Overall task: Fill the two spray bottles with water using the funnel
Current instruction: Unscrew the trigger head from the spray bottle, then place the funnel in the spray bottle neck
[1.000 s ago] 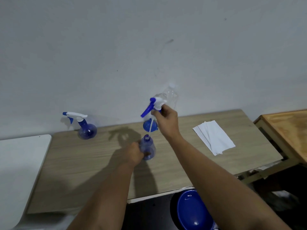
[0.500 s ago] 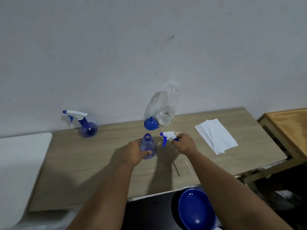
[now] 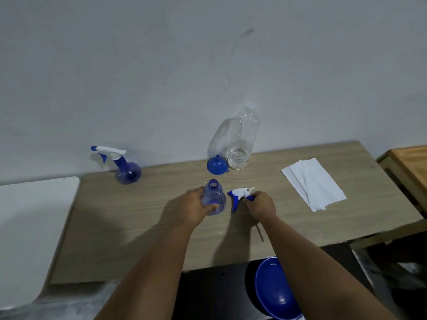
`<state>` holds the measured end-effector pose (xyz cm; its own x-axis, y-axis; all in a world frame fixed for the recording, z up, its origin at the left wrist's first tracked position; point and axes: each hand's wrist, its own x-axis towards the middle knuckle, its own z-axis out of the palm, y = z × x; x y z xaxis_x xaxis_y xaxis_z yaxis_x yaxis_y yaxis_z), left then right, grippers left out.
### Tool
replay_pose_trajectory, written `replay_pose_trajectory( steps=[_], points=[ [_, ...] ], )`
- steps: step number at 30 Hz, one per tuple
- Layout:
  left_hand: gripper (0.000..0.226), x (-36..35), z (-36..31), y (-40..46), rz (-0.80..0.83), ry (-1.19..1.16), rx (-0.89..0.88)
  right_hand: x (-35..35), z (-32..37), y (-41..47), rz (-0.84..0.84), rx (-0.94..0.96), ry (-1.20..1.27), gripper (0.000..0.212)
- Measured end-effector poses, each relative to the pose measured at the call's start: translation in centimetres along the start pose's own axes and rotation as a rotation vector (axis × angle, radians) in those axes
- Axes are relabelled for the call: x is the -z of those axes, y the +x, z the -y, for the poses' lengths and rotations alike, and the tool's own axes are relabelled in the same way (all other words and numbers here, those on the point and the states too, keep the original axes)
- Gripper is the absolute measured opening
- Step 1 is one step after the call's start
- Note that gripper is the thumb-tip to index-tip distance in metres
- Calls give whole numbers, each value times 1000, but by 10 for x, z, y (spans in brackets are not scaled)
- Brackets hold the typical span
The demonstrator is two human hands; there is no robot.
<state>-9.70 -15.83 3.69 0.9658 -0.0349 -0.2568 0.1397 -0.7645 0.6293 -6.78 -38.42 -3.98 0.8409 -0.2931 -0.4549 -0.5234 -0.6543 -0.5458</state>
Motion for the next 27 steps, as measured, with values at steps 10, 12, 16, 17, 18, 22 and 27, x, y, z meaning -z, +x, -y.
replay_pose_trajectory(
  steps=[10, 12, 16, 17, 18, 22, 27],
  points=[
    [47, -2, -3, 1, 5, 14, 44, 4, 2, -8, -30, -38, -101, 39],
    [46, -2, -4, 1, 7, 18, 50, 6, 2, -8, -30, -38, -120, 40],
    [43, 0, -4, 1, 30, -2, 44, 10, 0, -12, -53, -31, -206, 47],
    [43, 0, -3, 2, 38, -3, 37, 12, 2, -14, -73, -15, -253, 45],
    [43, 2, -3, 2, 43, -5, 38, 15, 6, -15, -98, 14, -285, 43],
    [46, 6, 1, 5, 30, 33, 50, 28, 39, -12, -156, 179, -204, 48],
    [52, 11, 5, 8, -5, 70, 25, 26, 94, 7, -48, 351, -179, 45]
  ],
)
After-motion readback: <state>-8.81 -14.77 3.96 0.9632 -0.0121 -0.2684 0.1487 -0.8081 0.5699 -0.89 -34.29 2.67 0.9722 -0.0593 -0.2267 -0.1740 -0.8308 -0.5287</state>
